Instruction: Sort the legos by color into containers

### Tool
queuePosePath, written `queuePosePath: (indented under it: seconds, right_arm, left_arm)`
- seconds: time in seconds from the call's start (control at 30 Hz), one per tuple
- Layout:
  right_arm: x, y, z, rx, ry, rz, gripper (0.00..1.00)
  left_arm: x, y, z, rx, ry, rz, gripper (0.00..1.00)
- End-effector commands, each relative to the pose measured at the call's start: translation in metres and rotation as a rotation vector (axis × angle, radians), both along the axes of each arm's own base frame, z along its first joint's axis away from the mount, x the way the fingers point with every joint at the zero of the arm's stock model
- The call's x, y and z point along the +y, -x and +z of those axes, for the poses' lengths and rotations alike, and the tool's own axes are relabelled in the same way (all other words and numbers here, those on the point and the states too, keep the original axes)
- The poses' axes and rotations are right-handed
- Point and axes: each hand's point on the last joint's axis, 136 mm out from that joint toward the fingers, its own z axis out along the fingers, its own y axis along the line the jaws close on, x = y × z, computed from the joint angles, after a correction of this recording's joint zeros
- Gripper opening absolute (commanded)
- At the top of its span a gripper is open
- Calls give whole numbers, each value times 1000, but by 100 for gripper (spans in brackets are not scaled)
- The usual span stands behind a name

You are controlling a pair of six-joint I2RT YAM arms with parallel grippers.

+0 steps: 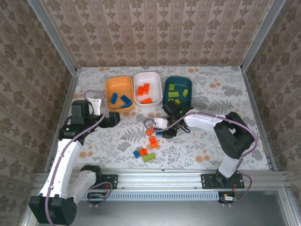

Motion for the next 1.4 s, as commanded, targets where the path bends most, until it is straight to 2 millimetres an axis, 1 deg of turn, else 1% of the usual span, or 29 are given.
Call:
queuePosePath:
  seconds: [0.0,0.13,0.2,0.33,0.4,0.53,0.63,0.73,0.8,0.9,1.1,1.2,1.3,1.37]
  right_arm:
    - [15,-11,46,-15,-219,-66,27]
    - [29,-26,94,4,-440,-165,27]
    - [38,-38,118,36,-545,-234,27]
    - [55,-65,154,115,-692,-379,27]
    - [63,-82,167,170,-750,-473,27]
    - [76,-114,178,289,-818,-653,28]
    - [88,-137,180,379,-861,-772,29]
    - [105,-159,172,504,-898,-882,30]
    - [120,-172,167,583,-915,-930,30]
    - [146,-183,157,657,-921,-948,31]
    - [193,-198,136,696,-905,-934,31]
    - [210,-207,124,710,-892,-935,31]
    - [223,-216,112,696,-870,-944,31]
    - [229,-222,107,686,-865,-947,31]
  left_arm:
    - [0,-1,0,-20,-19,-13,100]
    - [0,-1,1,-24,-20,-12,100]
    - [0,-1,1,-24,-21,-11,100]
    - [0,-1,1,-27,-21,-12,100]
    - [0,0,2,-27,-20,-13,100]
    - [0,0,3,-31,-21,-14,100]
    - [0,0,3,-33,-21,-16,100]
    - [0,0,3,-34,-22,-15,100]
    - [-1,1,3,-33,-22,-16,100]
    - [-1,1,3,-33,-23,-18,100]
    - [-3,2,4,-37,-23,-25,100]
    - [-3,2,5,-40,-22,-27,100]
    - [-4,3,5,-41,-22,-30,100]
    - [-4,3,5,-43,-23,-31,100]
